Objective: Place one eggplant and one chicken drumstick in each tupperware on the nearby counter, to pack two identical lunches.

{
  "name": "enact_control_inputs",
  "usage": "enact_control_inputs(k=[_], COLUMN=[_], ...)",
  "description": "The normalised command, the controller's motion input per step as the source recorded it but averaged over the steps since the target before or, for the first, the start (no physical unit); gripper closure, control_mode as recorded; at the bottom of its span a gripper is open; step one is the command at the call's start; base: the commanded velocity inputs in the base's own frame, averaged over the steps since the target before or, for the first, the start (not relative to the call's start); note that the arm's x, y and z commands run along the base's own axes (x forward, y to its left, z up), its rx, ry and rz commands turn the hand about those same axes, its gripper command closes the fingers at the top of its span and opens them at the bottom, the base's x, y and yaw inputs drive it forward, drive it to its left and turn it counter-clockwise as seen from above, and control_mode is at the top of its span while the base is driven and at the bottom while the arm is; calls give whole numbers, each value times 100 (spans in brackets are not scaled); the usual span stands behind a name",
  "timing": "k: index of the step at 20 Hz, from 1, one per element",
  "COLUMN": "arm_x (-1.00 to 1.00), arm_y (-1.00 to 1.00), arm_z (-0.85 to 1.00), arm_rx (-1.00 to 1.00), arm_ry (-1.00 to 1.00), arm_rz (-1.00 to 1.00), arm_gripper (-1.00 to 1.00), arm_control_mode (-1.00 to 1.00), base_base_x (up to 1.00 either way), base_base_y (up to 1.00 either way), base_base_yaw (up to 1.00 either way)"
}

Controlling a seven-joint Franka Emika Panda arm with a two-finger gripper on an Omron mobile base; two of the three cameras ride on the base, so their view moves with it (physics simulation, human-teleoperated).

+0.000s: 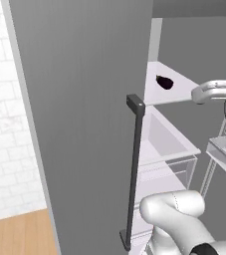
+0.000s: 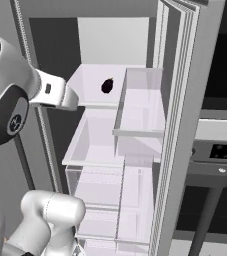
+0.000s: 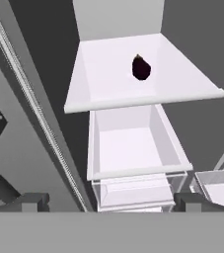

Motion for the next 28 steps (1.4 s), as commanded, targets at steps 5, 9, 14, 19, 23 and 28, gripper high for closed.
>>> enact_control_inputs(k=[5,9,14,19,23,28], arm_x=[65,69,63,71,43,58], arm_y=[-12,-23,-14,-6,-6,-19], arm_z=[0,0,-7,-25,-32,-9], arm_rx=[2,1,0,0,2,2], arm_ry=[-4,0,0,-1,-21,-1], arm_rz=[0,0,0,0,0,0], arm_gripper=[-100,-100,-100,-100,-100,-100], arm_control_mode=[-100,-100,-100,-100,-100,-100], base_base_x=[0,0,0,0,0,0], base_base_y=[0,0,0,0,0,0], base_base_yaw=[0,0,0,0,0,0])
